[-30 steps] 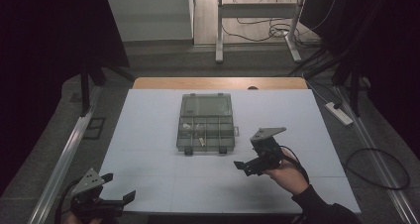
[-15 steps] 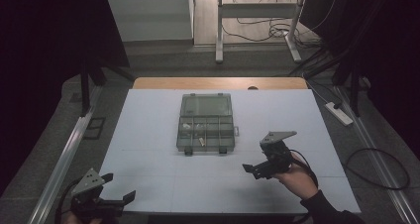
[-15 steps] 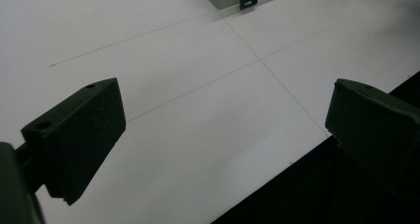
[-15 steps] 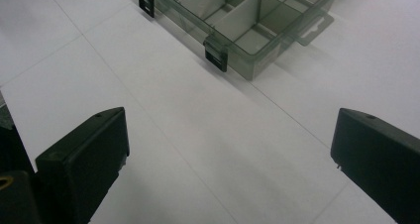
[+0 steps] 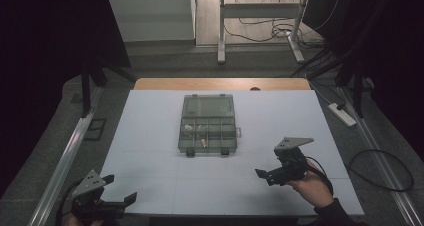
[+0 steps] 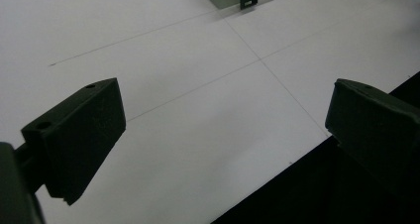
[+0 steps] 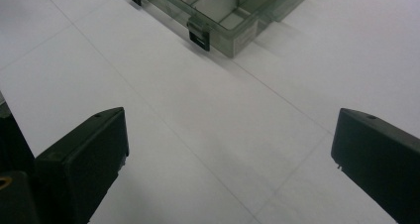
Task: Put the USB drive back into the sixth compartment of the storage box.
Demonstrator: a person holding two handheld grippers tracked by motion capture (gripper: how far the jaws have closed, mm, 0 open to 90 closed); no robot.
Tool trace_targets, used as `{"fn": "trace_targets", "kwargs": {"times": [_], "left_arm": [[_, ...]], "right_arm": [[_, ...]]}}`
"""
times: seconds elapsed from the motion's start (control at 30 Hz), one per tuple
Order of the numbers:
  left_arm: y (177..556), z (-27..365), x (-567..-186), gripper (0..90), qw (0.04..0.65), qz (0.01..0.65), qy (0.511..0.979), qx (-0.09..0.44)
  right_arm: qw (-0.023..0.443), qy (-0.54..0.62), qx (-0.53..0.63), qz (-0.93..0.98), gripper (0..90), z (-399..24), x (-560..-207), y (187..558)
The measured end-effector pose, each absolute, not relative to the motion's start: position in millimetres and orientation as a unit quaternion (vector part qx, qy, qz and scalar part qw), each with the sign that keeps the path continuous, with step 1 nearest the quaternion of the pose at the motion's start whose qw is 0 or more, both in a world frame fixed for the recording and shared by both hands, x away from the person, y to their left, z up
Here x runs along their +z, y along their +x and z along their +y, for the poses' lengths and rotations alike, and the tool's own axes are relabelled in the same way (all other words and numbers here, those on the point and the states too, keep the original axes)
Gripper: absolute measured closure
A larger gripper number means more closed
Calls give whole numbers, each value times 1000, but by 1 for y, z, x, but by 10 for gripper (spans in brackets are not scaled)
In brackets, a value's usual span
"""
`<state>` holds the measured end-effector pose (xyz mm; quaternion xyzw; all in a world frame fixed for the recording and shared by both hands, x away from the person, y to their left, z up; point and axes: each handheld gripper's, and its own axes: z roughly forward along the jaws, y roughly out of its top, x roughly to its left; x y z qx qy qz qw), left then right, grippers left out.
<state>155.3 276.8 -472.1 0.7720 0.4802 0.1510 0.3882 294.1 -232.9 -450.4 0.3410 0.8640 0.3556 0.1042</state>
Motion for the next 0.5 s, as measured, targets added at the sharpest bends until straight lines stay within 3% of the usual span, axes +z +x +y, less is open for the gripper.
{"fn": "trace_targets", "kwargs": {"times": [0.5], "left_arm": [[156, 277, -472, 21, 387, 482, 771, 150]], "right_arm": [[123, 370, 348, 853, 11, -266, -449, 275]]}}
